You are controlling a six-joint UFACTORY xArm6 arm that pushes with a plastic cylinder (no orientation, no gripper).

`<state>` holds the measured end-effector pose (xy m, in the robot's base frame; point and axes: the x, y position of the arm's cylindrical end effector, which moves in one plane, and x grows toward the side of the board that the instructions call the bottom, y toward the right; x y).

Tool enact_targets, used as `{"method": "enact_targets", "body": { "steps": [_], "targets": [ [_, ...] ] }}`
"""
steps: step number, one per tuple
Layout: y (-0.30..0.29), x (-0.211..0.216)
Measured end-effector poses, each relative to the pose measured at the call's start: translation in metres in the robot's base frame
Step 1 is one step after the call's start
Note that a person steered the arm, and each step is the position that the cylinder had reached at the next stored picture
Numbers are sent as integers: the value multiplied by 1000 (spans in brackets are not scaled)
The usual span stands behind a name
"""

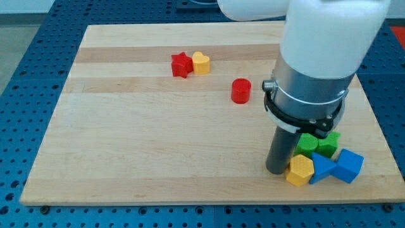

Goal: Move red circle on top left to green star

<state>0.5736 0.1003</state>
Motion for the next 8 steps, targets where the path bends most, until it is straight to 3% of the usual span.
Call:
{"method": "enact_targets", "body": {
  "steps": [2, 4, 6, 8],
  "targets": [
    [-33, -64],
    [-108, -114],
    [-108, -192],
    [-80, -183]
  ]
}}
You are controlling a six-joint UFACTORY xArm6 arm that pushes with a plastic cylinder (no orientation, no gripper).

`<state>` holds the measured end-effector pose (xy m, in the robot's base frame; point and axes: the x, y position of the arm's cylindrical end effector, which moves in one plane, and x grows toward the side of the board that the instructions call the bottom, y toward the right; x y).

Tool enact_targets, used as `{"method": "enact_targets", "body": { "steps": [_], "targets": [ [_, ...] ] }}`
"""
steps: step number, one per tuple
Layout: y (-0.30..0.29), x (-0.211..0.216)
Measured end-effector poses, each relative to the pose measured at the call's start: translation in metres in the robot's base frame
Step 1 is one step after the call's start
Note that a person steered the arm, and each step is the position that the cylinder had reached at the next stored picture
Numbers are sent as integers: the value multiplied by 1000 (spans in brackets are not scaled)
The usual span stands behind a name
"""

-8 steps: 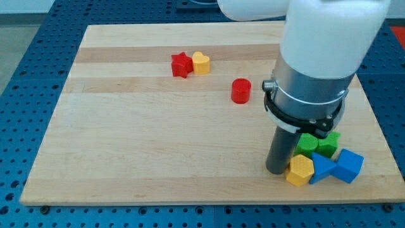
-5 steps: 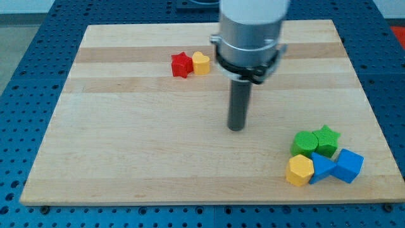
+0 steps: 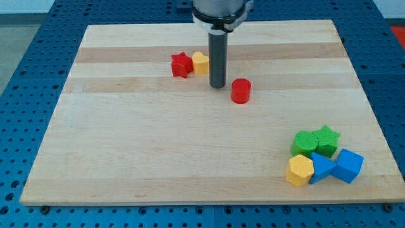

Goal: Move red circle on top left to green star

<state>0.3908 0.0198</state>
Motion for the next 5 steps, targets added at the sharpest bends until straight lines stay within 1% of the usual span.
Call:
{"method": "enact_targets", "body": {
  "steps": [1, 3, 4, 5],
  "targets": [
    [8, 14],
    [70, 49],
    [90, 57],
    [91, 57]
  ]
}}
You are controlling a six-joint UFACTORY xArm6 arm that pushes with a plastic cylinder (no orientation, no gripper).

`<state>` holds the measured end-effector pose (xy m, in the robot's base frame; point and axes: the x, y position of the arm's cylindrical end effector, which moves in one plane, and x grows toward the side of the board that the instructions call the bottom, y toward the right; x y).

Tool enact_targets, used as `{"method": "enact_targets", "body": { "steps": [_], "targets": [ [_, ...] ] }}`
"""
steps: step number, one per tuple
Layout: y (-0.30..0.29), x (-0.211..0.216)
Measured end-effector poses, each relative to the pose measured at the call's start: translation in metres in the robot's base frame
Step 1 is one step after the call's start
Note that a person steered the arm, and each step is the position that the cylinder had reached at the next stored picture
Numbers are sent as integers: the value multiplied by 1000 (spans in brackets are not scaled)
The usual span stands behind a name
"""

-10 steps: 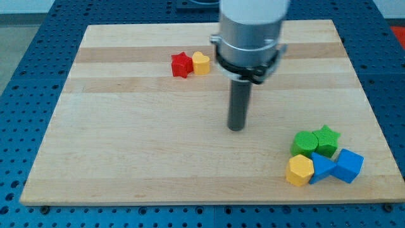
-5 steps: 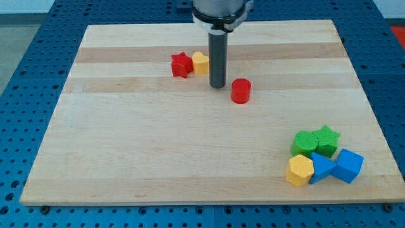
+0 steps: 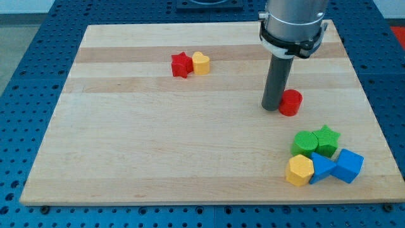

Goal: Move red circle on top left to green star

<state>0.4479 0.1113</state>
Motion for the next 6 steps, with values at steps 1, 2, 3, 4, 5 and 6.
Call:
{"method": "enact_targets", "body": {
  "steps": [1, 2, 3, 4, 5, 6],
  "targets": [
    [0, -13],
    [0, -34],
    [22, -26],
    [40, -10],
    [49, 1],
    [56, 13]
  ]
}}
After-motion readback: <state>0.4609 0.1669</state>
